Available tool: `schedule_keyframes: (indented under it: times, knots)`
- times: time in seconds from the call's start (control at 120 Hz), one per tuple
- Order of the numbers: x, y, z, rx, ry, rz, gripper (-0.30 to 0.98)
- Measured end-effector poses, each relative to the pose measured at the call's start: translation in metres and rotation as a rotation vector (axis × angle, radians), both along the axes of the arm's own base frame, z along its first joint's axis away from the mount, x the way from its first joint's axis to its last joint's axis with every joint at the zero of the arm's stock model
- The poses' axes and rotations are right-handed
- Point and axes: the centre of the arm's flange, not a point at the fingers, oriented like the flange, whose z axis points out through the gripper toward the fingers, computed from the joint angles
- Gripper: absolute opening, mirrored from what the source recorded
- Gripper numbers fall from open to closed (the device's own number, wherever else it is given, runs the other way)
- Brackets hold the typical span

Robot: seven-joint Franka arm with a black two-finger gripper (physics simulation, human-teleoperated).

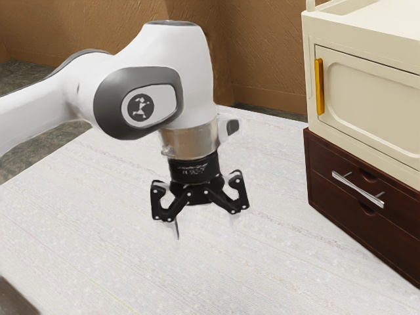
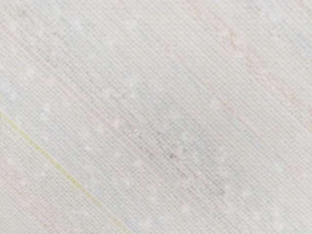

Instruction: Pull the drawer handle with one arm to open the drawer

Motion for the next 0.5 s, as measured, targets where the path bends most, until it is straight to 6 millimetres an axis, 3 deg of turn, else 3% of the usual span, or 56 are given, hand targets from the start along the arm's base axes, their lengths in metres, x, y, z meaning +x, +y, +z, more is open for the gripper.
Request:
schedule_keyframes:
  times: [0.117,0.183,0.258,0.308,0.4,0.5]
  knots:
    - [0.016,0.046,0.011,-0.010,-0.069,0.218,0.69]
    - [0.017,0.056,0.022,-0.029,-0.095,0.300,0.69]
    - [0.016,0.049,0.046,-0.047,-0.138,0.353,0.69]
    - [0.018,0.043,0.051,-0.051,-0.148,0.382,0.69]
    - [0.047,0.030,0.049,-0.052,-0.166,0.436,0.69]
    - [0.067,0.008,0.027,-0.078,-0.170,0.457,0.69]
